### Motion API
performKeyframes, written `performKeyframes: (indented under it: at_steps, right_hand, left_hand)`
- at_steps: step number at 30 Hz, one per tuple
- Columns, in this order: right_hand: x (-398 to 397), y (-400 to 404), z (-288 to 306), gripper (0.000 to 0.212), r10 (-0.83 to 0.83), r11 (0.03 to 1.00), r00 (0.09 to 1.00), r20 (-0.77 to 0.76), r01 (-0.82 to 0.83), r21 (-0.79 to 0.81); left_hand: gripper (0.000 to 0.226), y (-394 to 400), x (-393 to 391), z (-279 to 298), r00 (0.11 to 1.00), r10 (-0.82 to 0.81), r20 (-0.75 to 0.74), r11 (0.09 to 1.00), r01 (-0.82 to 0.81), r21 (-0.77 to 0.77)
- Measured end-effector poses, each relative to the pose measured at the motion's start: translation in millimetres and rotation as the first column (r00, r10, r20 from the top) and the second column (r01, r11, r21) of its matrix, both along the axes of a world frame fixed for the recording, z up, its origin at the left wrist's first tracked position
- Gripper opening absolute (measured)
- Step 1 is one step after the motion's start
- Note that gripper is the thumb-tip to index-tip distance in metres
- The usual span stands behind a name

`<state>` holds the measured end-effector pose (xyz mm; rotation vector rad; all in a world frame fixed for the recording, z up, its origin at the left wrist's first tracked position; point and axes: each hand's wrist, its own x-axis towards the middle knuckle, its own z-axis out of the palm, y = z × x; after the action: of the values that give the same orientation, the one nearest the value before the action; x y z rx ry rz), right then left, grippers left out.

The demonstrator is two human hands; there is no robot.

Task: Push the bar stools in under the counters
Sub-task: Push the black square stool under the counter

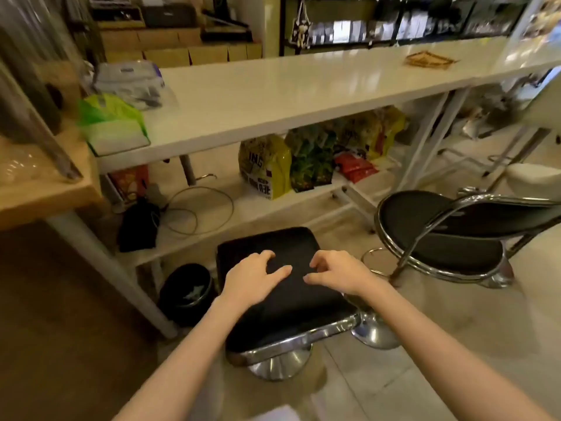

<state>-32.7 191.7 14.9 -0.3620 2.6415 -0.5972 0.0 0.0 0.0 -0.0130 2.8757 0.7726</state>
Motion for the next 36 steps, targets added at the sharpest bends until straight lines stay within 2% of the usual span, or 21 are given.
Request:
performKeyframes:
  at_steps: [5,7,9,12,14,16,18,19,24,26,36]
  right_hand:
    - [22.6,-1.9,-60.5,0.046,0.003,1.0,0.993,0.114,-0.007,0.029]
    - [28.4,-0.4,-86.1,0.047,0.017,0.999,0.994,0.112,-0.022,0.049]
    - [31.1,3.6,-106.7,0.053,0.039,0.993,0.998,0.047,-0.044,0.106]
    - [33.1,11.4,-134.7,0.069,0.143,0.966,0.986,-0.081,-0.121,0.23]
    - [30.3,19.2,-150.8,0.079,0.205,0.94,0.974,-0.092,-0.17,0.295]
    - [26.2,27.6,-162.6,0.092,0.223,0.931,0.972,-0.077,-0.189,0.312]
    - [20.9,34.6,-173.7,0.114,0.248,0.93,0.962,-0.11,-0.205,0.305]
    - [18.5,37.4,-178.7,0.118,0.262,0.931,0.955,-0.141,-0.212,0.296]
    - [4.0,44.7,-195.3,0.102,0.374,0.918,0.886,-0.273,-0.311,0.247]
    - [-0.2,46.2,-199.5,0.098,0.398,0.911,0.867,-0.3,-0.335,0.241]
    - [-13.6,43.7,-198.9,0.091,0.369,0.927,0.855,-0.365,-0.313,0.206]
  left_hand:
    - [0.059,4.0,25.6,-63.7,0.993,-0.002,0.12,0.998,0.01,-0.067]
    - [0.058,6.3,34.9,-87.4,0.99,-0.004,0.144,0.997,0.015,-0.076]
    - [0.061,8.5,41.7,-105.1,0.988,-0.018,0.151,0.993,0.035,-0.114]
    - [0.073,12.9,48.7,-129.8,0.985,-0.056,0.161,0.981,0.084,-0.174]
    - [0.082,14.6,50.6,-145.6,0.986,-0.046,0.158,0.979,0.076,-0.191]
    - [0.086,18.0,51.8,-157.6,0.99,-0.003,0.142,0.982,0.03,-0.187]
    - [0.087,21.8,51.5,-168.4,0.993,0.029,0.114,0.98,-0.006,-0.198]
    - [0.088,22.9,50.7,-171.7,0.995,0.038,0.096,0.978,-0.017,-0.207]
    - [0.104,21.3,45.6,-181.9,1.0,0.009,0.01,0.972,-0.006,-0.235]
    - [0.104,20.6,44.5,-181.9,1.0,-0.011,0.01,0.967,0.013,-0.253]
    - [0.109,18.8,29.9,-172.1,0.999,-0.015,0.03,0.961,0.022,-0.275]
